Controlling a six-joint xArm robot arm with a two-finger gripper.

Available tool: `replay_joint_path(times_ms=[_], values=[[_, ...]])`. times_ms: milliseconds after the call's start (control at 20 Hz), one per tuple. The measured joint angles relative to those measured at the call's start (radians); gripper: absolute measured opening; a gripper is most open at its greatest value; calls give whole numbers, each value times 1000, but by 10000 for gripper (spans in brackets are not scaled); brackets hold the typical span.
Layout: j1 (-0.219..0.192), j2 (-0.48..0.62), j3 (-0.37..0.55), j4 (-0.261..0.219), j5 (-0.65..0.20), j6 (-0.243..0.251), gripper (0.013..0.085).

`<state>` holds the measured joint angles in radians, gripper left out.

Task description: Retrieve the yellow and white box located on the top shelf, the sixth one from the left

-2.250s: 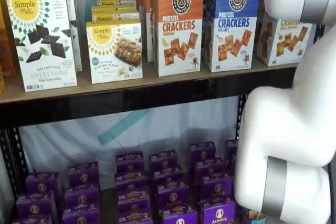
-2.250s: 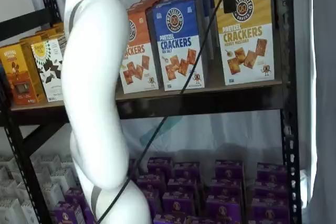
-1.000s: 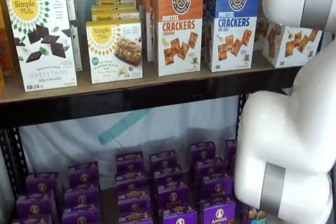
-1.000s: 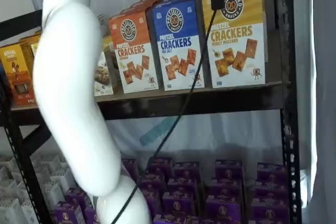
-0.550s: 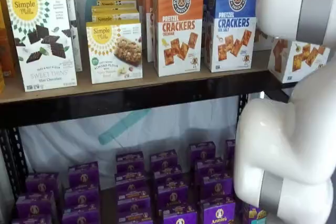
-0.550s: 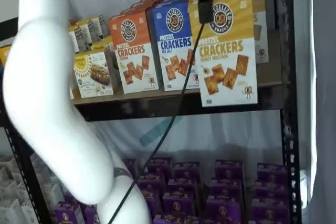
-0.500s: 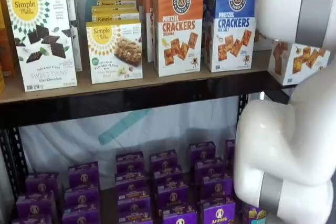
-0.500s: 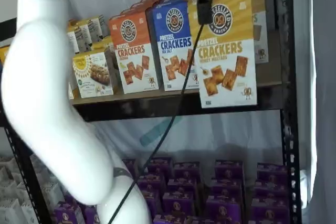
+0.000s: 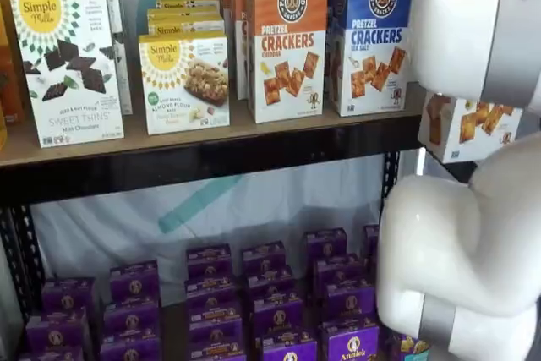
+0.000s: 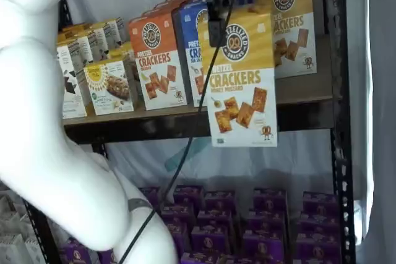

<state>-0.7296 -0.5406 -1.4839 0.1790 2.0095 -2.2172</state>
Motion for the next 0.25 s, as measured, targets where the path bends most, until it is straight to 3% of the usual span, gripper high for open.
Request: replay_joint_path(times_ms=[250], values=[[22, -31, 31, 2, 7, 24, 610]])
